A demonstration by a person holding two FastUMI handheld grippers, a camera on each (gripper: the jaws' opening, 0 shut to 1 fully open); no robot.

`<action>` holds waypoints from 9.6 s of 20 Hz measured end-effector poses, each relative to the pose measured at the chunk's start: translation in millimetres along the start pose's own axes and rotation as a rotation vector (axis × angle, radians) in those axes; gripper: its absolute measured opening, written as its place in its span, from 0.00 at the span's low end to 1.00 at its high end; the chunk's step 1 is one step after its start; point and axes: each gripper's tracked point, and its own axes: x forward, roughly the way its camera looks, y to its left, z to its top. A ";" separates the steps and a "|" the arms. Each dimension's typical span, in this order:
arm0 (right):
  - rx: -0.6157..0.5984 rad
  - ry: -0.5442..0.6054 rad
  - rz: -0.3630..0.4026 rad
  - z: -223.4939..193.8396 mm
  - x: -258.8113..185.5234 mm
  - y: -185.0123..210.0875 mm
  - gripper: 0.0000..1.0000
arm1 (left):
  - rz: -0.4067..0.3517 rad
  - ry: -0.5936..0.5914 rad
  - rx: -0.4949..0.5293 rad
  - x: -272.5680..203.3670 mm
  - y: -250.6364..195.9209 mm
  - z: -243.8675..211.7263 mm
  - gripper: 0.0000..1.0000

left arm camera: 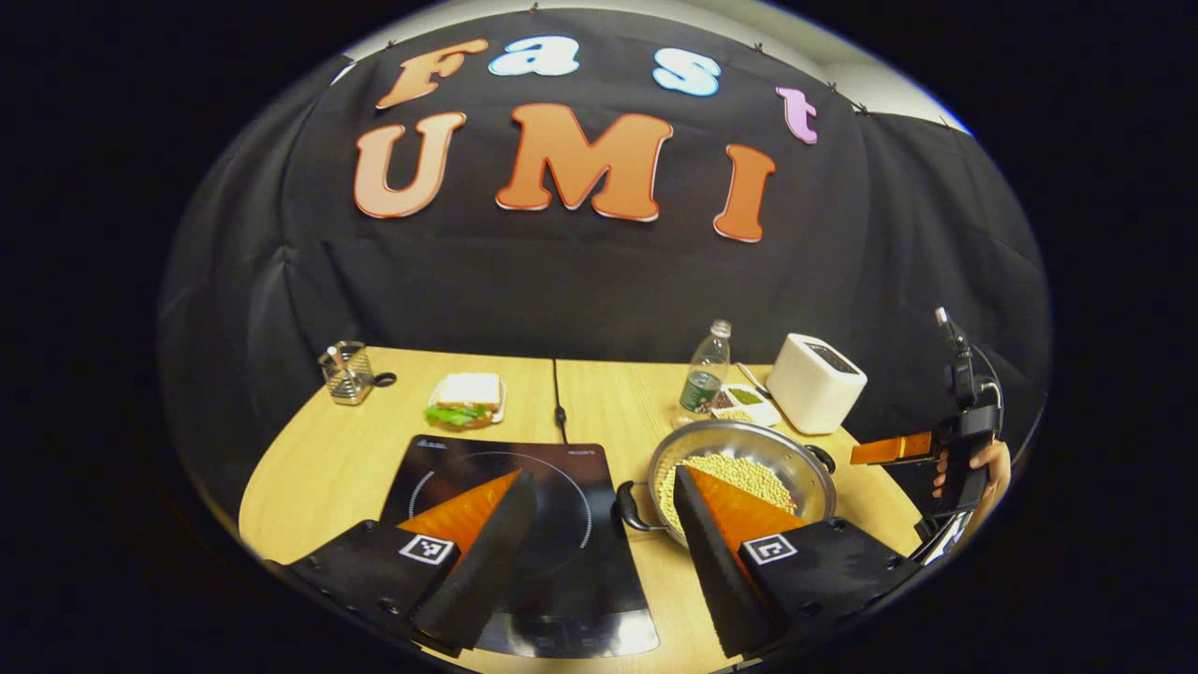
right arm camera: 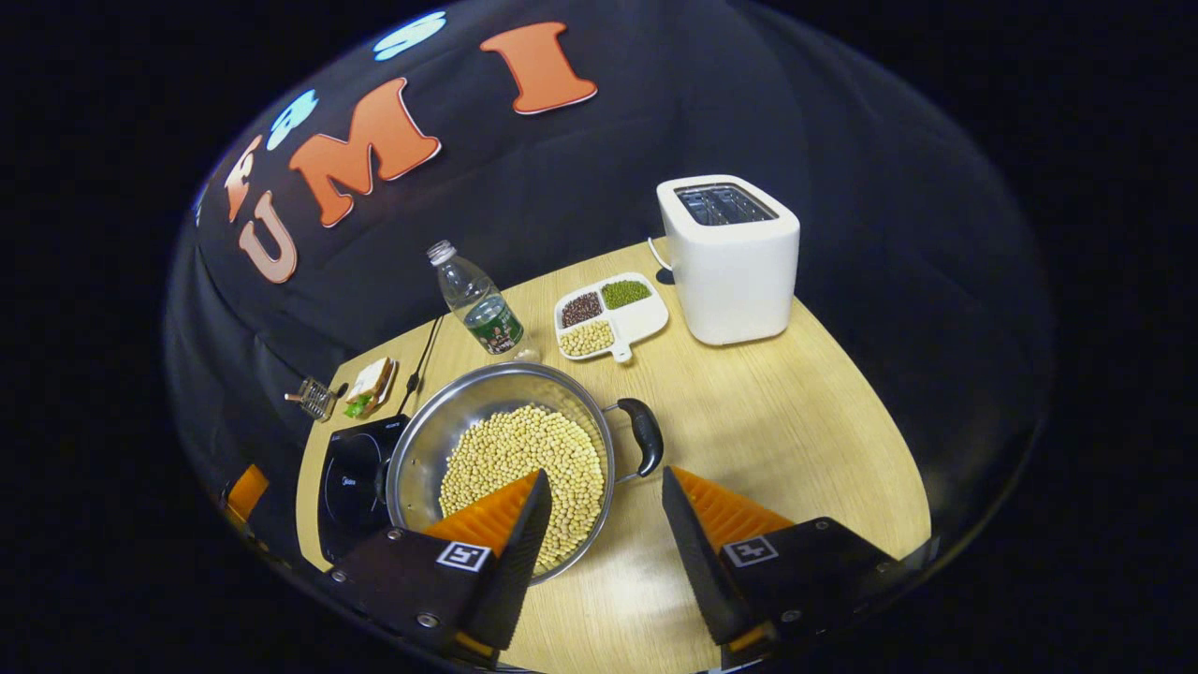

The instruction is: First push the handle of the pot to place it horizontally, then grasp the pot with both hands and set it on the induction cooktop.

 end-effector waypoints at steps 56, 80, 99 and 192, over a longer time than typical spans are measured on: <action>-0.257 0.019 -0.292 -11.6 93.9 -75.9 0.73 | 0.001 0.238 0.044 215.8 -79.3 -114.9 0.84; -0.200 -0.133 -0.198 5.6 22.2 -13.1 0.60 | 0.072 0.090 0.059 145.3 -40.3 -61.4 0.72; -0.320 -0.164 -0.060 4.7 -3.6 144.8 0.60 | 0.218 0.023 -0.032 43.1 104.5 -28.9 0.72; -0.301 -1.065 0.078 102.2 -382.1 133.5 0.93 | 0.246 -0.697 0.139 -345.9 -16.9 235.5 1.00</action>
